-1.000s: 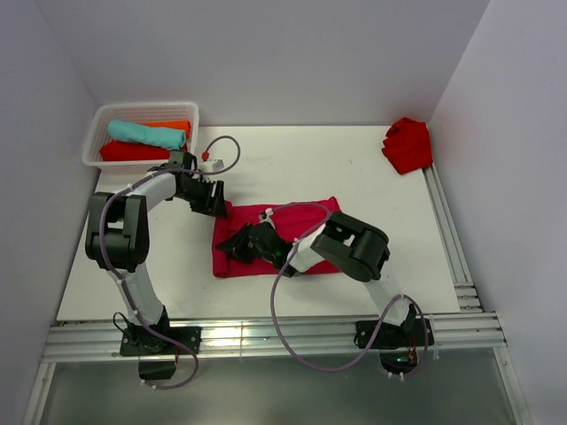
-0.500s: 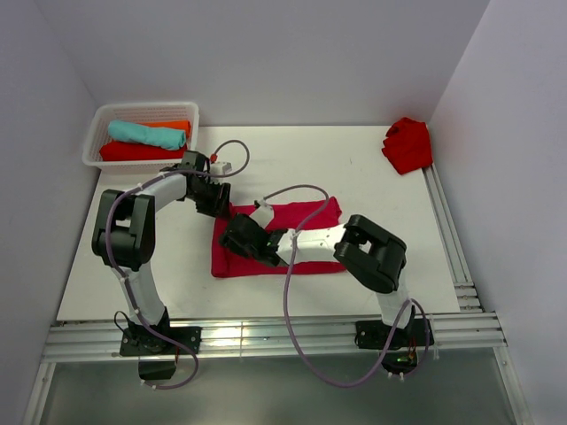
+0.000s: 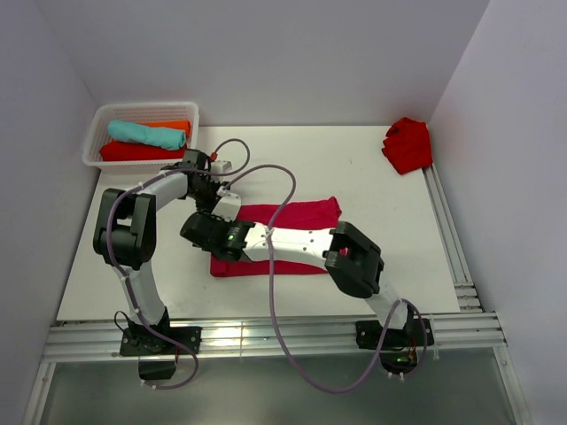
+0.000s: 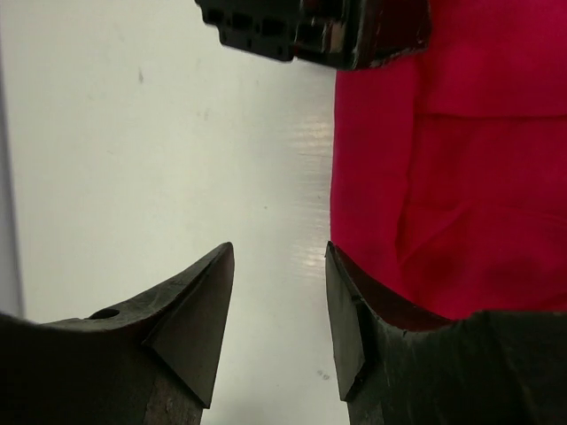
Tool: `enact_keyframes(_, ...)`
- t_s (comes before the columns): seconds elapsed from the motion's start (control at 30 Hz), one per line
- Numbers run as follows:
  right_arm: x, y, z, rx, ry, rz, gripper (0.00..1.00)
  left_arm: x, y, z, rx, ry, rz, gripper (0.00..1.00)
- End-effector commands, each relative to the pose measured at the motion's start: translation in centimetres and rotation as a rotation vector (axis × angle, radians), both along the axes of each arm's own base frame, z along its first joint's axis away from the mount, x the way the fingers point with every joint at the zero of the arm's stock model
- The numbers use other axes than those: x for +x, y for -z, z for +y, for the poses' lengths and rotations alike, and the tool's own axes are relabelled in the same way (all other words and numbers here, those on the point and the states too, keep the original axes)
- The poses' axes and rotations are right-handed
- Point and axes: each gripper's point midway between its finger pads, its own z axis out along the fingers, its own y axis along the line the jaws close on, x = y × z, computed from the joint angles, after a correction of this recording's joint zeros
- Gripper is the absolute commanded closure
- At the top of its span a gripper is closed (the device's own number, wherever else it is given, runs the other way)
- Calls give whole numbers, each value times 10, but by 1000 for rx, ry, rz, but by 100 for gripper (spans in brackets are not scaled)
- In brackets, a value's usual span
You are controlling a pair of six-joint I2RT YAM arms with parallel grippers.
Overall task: Roll the t-shirts
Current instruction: Roll the tshirt
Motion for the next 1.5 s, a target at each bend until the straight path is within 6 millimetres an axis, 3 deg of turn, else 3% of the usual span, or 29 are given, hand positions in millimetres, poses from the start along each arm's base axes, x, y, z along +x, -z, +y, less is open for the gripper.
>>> enact_keyframes(0.0,2,20,-7,-142,-26,-5,47,8,4,2,28,-17,-7,46)
enact_keyframes(0.2,0,34,1,-182,-53,19,47,8,4,0,24,-11,-5,46)
enact_keyframes(0.53,-7,57,-9,-280,-42,83,46,8,-1,-3,15,8,-17,42)
enact_keyframes(0.83,-11,76,-15,-336,-51,136,44,15,-14,-6,3,20,-41,39)
enact_keyframes(1.13,-14,94,-26,-367,-52,190,44,31,-38,-6,-18,16,-85,36)
enact_keyframes(1.23,-14,94,-28,-355,-49,191,53,37,-47,-1,-34,6,-98,36)
enact_keyframes(1.27,-14,94,-29,-344,-50,192,60,39,-51,0,-39,5,-105,36)
enact_keyframes(1.37,-14,93,-25,-257,-74,199,75,42,-59,8,-50,0,-114,36)
enact_keyframes(1.47,-14,86,-14,-97,-131,197,83,43,-65,19,-50,-12,-124,36)
